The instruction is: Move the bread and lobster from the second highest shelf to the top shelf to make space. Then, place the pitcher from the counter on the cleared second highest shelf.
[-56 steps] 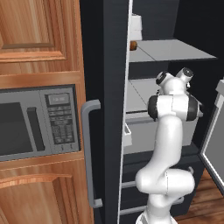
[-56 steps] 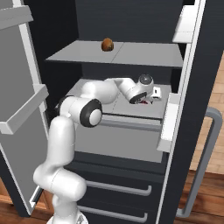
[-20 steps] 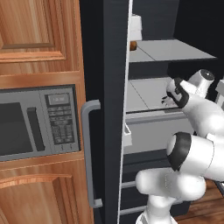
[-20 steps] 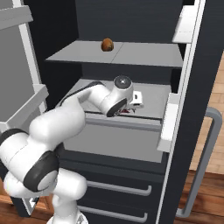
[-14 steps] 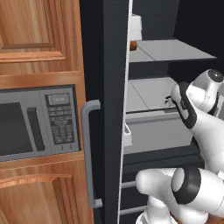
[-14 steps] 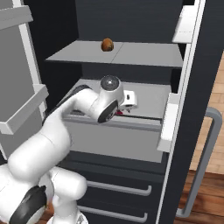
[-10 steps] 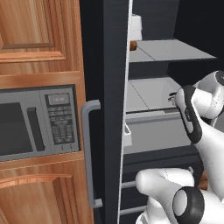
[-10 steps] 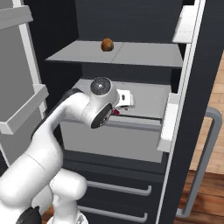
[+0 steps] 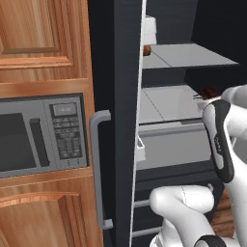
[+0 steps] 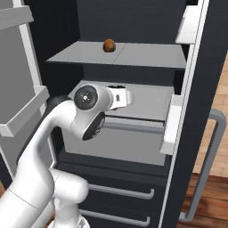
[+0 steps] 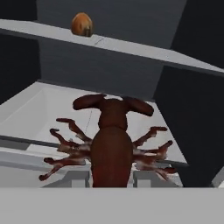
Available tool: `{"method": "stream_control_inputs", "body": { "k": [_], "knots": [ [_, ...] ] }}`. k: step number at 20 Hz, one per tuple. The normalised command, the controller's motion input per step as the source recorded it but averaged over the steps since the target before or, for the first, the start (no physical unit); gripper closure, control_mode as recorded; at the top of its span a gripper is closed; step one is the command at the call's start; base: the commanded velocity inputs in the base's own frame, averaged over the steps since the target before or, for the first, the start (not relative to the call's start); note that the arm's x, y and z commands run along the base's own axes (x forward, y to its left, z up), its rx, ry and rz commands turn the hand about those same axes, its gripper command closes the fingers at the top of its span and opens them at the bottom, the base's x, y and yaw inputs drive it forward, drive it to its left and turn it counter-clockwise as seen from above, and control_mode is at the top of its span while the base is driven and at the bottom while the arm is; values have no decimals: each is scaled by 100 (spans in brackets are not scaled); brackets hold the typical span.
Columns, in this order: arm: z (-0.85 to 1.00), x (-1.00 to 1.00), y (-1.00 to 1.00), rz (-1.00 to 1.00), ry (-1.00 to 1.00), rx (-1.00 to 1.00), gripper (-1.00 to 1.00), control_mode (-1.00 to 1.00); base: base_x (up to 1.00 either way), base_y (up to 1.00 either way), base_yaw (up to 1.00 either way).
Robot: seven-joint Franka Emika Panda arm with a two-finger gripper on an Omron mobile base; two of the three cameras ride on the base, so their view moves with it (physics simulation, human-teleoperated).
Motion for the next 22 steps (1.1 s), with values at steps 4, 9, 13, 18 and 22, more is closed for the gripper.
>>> {"method": "stream_control_inputs", "body": {
  "k": [4, 9, 13, 18, 22],
  "knots": [
    [75, 1, 0, -3, -8, 0, 100, -100, 0, 0, 0],
    [62, 24, 0, -2, 0, 0, 100, -100, 0, 0, 0],
    [56, 44, 0, 0, 0, 0, 100, -100, 0, 0, 0],
    [35, 61, -1, 0, 0, 0, 100, -100, 0, 0, 0],
    [11, 85, -15, 0, 0, 3, 100, -100, 0, 0, 0]
  ]
}}
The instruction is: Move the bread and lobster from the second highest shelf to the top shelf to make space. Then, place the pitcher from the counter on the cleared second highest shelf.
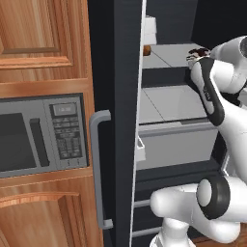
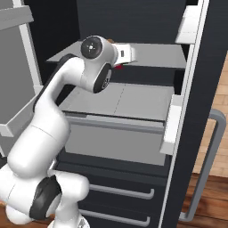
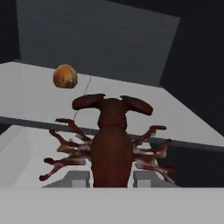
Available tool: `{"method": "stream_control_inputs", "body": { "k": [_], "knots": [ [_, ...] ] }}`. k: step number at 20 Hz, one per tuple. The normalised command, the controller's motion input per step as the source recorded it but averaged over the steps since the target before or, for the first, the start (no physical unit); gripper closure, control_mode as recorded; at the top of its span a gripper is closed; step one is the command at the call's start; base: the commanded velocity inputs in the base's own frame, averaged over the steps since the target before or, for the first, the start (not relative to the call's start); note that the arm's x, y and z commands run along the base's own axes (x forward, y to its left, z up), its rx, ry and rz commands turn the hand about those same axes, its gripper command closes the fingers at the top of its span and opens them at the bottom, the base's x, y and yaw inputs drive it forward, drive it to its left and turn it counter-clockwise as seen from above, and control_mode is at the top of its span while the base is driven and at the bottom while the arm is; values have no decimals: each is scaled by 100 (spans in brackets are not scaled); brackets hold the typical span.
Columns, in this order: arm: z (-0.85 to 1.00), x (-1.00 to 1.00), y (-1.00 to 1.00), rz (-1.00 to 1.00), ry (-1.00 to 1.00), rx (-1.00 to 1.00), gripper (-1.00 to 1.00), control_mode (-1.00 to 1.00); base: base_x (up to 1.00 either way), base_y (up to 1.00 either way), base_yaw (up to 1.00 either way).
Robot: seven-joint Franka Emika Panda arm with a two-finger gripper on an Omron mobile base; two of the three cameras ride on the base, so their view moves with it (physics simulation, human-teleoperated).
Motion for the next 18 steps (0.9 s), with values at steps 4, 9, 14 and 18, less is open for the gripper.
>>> {"method": "stream_control_inputs", "body": {
  "k": [4, 9, 14, 18],
  "knots": [
    [0, 100, -39, 0, 0, 7, 100, -100, 0, 0, 0],
    [-5, 100, -52, 0, 2, 10, 100, -100, 0, 0, 0],
    [-28, 100, -29, 0, 11, 4, 100, -100, 0, 0, 0],
    [-30, 100, -4, 0, 15, 0, 100, -100, 0, 0, 0]
  ]
}}
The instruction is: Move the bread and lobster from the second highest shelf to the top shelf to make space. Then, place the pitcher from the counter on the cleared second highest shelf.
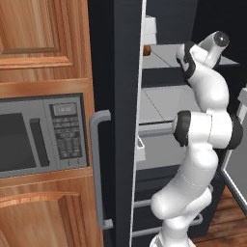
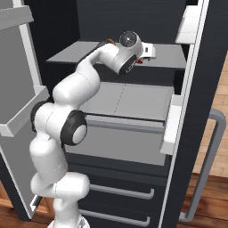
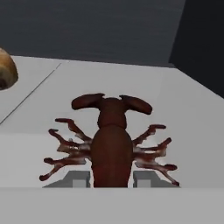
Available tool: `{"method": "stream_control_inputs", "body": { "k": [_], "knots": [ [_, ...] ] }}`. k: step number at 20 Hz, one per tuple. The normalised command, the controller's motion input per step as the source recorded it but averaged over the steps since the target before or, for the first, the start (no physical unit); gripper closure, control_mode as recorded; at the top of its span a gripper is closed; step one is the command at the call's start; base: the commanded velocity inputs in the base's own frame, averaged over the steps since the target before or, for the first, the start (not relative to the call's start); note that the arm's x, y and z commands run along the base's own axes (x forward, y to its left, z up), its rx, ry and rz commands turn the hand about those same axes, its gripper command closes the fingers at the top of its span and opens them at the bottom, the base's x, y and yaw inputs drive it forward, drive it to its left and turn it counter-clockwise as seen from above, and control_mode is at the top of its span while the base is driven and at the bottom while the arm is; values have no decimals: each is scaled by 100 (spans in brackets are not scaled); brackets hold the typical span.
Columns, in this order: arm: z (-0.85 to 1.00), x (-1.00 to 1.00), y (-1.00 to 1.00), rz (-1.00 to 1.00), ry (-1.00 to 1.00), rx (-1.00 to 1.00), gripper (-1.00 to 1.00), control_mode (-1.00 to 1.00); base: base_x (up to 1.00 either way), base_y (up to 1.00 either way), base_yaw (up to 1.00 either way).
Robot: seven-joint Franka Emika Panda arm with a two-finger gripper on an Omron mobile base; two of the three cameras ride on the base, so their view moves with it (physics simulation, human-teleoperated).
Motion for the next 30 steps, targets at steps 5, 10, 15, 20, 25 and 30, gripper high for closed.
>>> {"method": "stream_control_inputs", "body": {
  "k": [5, 10, 15, 20, 25, 30],
  "knots": [
    [-7, 96, 0, 0, 9, 0, 100, -100, 0, 0, 0],
    [-4, 83, -1, 0, 3, 0, -100, -100, 0, 0, 0],
    [-60, 7, 0, 0, -9, -2, -100, -100, 0, 0, 0],
    [-81, -2, 18, -2, -21, -9, -100, -100, 0, 0, 0],
    [-31, -23, 30, -7, -15, -7, -100, -100, 0, 0, 0],
    [34, -76, 14, -8, 0, -2, -100, -100, 0, 0, 0]
  ]
}}
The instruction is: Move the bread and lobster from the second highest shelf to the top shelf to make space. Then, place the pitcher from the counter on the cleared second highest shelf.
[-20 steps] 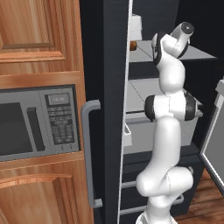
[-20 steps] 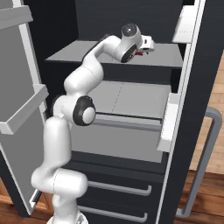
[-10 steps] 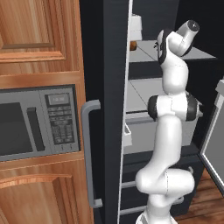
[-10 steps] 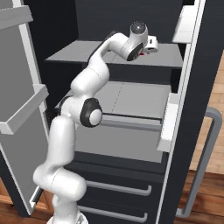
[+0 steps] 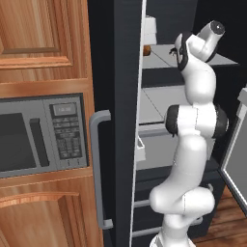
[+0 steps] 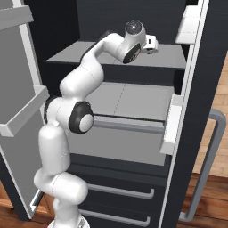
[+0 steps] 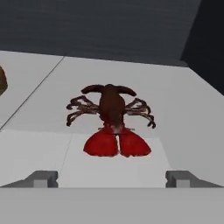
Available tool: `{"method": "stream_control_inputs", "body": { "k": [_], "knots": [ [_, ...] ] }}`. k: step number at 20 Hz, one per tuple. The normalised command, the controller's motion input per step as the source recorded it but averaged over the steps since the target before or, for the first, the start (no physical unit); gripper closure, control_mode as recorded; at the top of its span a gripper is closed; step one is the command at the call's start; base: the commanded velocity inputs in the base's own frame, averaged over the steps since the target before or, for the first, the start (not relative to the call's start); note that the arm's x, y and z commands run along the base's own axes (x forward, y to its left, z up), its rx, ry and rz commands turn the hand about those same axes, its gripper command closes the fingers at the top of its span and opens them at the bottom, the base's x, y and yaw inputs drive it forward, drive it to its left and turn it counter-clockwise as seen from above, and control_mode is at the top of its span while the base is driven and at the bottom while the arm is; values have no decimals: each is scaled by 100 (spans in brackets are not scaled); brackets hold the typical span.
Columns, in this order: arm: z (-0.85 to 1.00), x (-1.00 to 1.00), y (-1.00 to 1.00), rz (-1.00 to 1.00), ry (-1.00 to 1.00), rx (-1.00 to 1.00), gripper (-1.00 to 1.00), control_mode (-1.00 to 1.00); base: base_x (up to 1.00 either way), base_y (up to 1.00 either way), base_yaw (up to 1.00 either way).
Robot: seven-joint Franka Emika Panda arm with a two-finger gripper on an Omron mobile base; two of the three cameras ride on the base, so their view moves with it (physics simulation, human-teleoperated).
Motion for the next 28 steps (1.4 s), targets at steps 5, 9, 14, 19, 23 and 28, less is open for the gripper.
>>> {"method": "stream_control_inputs", "body": {
  "k": [5, 9, 14, 19, 23, 28],
  "knots": [
    [22, -100, 22, -7, 3, -4, -100, -100, 0, 0, 0],
    [-8, -100, 62, -3, 0, -11, -100, -100, 0, 0, 0],
    [-54, -100, 86, 0, -2, -14, -100, -100, 0, 0, 0],
    [-71, -100, 39, -3, 0, -3, -100, -100, 0, 0, 0],
    [-52, -100, -2, -3, -6, 15, -100, -100, 0, 0, 0],
    [-26, -97, 0, 0, 0, 22, -100, -100, 0, 0, 0]
  ]
}}
